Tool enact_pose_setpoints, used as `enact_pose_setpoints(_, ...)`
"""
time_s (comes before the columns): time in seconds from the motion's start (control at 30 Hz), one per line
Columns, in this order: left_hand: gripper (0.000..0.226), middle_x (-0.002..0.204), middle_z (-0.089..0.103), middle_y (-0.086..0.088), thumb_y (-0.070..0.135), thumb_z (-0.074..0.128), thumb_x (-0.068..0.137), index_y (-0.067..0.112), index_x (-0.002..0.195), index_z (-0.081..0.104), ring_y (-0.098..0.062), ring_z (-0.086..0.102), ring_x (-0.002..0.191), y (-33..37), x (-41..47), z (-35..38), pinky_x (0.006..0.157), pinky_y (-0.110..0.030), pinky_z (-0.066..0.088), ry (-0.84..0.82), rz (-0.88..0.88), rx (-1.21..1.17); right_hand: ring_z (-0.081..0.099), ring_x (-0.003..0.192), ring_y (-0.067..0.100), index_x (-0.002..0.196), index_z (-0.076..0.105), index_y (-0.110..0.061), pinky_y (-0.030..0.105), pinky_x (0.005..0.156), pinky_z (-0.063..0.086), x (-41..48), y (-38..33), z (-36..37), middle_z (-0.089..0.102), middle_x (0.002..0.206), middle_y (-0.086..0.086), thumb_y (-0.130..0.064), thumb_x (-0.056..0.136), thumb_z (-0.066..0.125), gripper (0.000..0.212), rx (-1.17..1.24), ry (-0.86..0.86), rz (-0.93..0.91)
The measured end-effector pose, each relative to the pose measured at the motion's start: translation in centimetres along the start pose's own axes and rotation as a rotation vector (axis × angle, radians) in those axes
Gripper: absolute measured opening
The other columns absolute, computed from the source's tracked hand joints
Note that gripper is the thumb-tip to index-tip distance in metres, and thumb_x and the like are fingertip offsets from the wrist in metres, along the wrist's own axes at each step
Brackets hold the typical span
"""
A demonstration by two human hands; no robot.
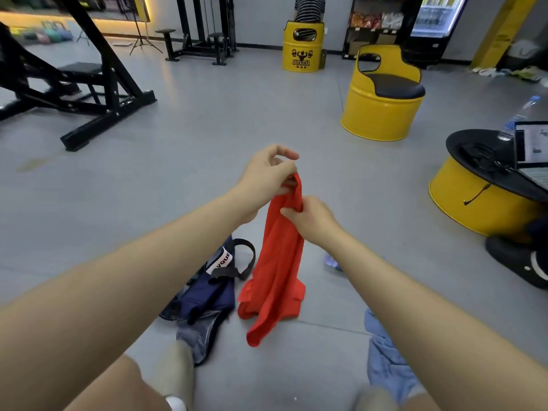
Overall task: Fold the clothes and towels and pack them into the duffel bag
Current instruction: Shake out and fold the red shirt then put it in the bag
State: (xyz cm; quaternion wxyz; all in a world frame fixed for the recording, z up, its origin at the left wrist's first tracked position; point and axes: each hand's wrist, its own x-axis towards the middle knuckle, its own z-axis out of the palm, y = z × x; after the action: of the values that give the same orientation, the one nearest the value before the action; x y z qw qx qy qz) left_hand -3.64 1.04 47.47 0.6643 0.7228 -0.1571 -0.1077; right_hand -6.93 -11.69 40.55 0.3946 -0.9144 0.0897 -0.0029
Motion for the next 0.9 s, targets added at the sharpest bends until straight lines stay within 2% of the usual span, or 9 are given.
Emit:
enact_pose_setpoints(0.03, 0.019, 0.087, 0.062, -0.005, 0.008, 0.058, 0.095, 0.015, 0.112, 0.062, -0.014, 0.066, 0.077, -0.3, -0.1, -0.2, 0.078, -0.030, 0.059, 0.015, 0.048, 0.009, 0.061, 0.085, 0.029, 0.079, 0.058, -0.023, 0.034, 0.070, 0.046, 0.1, -0.2, -0.1, 0.063, 0.078, -0.002, -0.037, 0.092, 0.059, 0.019, 0.008, 0.028, 0.001)
enact_pose_setpoints(0.1, 0.022, 0.093, 0.063, -0.006, 0.016, 0.063, 0.096, 0.018, 0.118, 0.060, -0.017, 0.067, 0.083, -1.8, -0.4, -1.0, 0.079, -0.032, 0.059, 0.094, 0.105, 0.032, 0.065, 0.085, 0.029, 0.086, 0.066, -0.021, 0.039, 0.074, 0.053, 0.4, -0.6, -0.6, 0.069, 0.083, 0.001, -0.041, 0.087, 0.058, 0.021, 0.112, 0.060, -0.007)
enact_pose_setpoints(0.23, 0.024, 0.106, 0.065, -0.003, 0.014, 0.053, 0.100, 0.032, 0.113, 0.059, -0.025, 0.067, 0.097, -9.2, -2.0, -3.1, 0.087, -0.039, 0.056, 0.209, -0.013, 0.149, 0.072, 0.084, 0.029, 0.089, 0.071, -0.017, 0.052, 0.079, 0.058, -0.2, -1.7, -2.4, 0.075, 0.087, 0.007, -0.050, 0.075, 0.063, 0.037, 0.330, 0.120, -0.006)
enact_pose_setpoints(0.37, 0.041, 0.121, 0.064, -0.004, 0.001, 0.053, 0.095, 0.032, 0.121, 0.057, -0.020, 0.065, 0.098, -16.5, -4.7, -3.5, 0.075, -0.020, 0.050, 0.099, -0.185, 0.338, 0.074, 0.087, 0.021, 0.090, 0.071, -0.019, 0.044, 0.083, 0.060, -0.6, -3.0, -5.2, 0.077, 0.095, 0.005, -0.026, 0.093, 0.068, 0.009, 0.548, 0.118, -0.046)
enact_pose_setpoints(0.47, 0.049, 0.129, 0.059, -0.001, 0.017, 0.072, 0.090, 0.030, 0.134, 0.055, -0.018, 0.059, 0.115, -19.4, -6.2, -2.2, 0.096, -0.033, 0.050, -0.018, -0.295, 0.352, 0.074, 0.085, 0.019, 0.094, 0.070, -0.020, 0.041, 0.078, 0.059, -1.2, -4.1, -7.2, 0.077, 0.098, 0.006, -0.024, 0.095, 0.067, 0.006, 0.598, 0.132, -0.075)
enact_pose_setpoints(0.57, 0.037, 0.116, 0.063, 0.013, 0.033, 0.077, 0.084, 0.042, 0.117, 0.062, -0.014, 0.061, 0.113, -20.2, -6.6, -0.3, 0.100, -0.037, 0.049, 0.019, -0.289, 0.369, 0.073, 0.085, 0.016, 0.097, 0.069, -0.022, 0.037, 0.074, 0.059, -2.0, -4.6, -8.8, 0.076, 0.099, 0.003, -0.024, 0.096, 0.066, 0.004, 0.652, 0.140, -0.096)
enact_pose_setpoints(0.67, 0.012, 0.097, 0.071, 0.015, 0.029, 0.071, 0.088, 0.039, 0.089, 0.065, -0.009, 0.067, 0.097, -19.8, -6.4, 1.2, 0.090, -0.033, 0.051, 0.117, -0.261, 0.407, 0.074, 0.081, 0.013, 0.098, 0.068, -0.023, 0.031, 0.065, 0.059, -2.6, -4.4, -9.9, 0.076, 0.092, -0.003, -0.023, 0.096, 0.065, 0.004, 0.693, 0.162, -0.094)
enact_pose_setpoints(0.77, 0.008, 0.086, 0.067, 0.013, 0.026, 0.065, 0.093, 0.033, 0.089, 0.064, -0.006, 0.064, 0.084, -19.4, -6.3, 1.7, 0.077, -0.029, 0.049, 0.136, -0.219, 0.450, 0.074, 0.078, 0.011, 0.099, 0.067, -0.023, 0.031, 0.063, 0.059, -3.1, -3.7, -11.0, 0.076, 0.087, -0.006, -0.022, 0.096, 0.065, 0.004, 0.708, 0.186, -0.074)
enact_pose_setpoints(0.9, 0.016, 0.074, 0.061, 0.009, 0.023, 0.054, 0.098, 0.031, 0.084, 0.052, -0.017, 0.059, 0.074, -18.6, -6.0, 0.6, 0.068, -0.034, 0.043, 0.187, -0.155, 0.471, 0.073, 0.082, 0.013, 0.099, 0.068, -0.022, 0.033, 0.073, 0.061, -3.0, -1.7, -12.2, 0.075, 0.091, -0.003, -0.020, 0.097, 0.064, 0.005, 0.642, 0.256, -0.053)
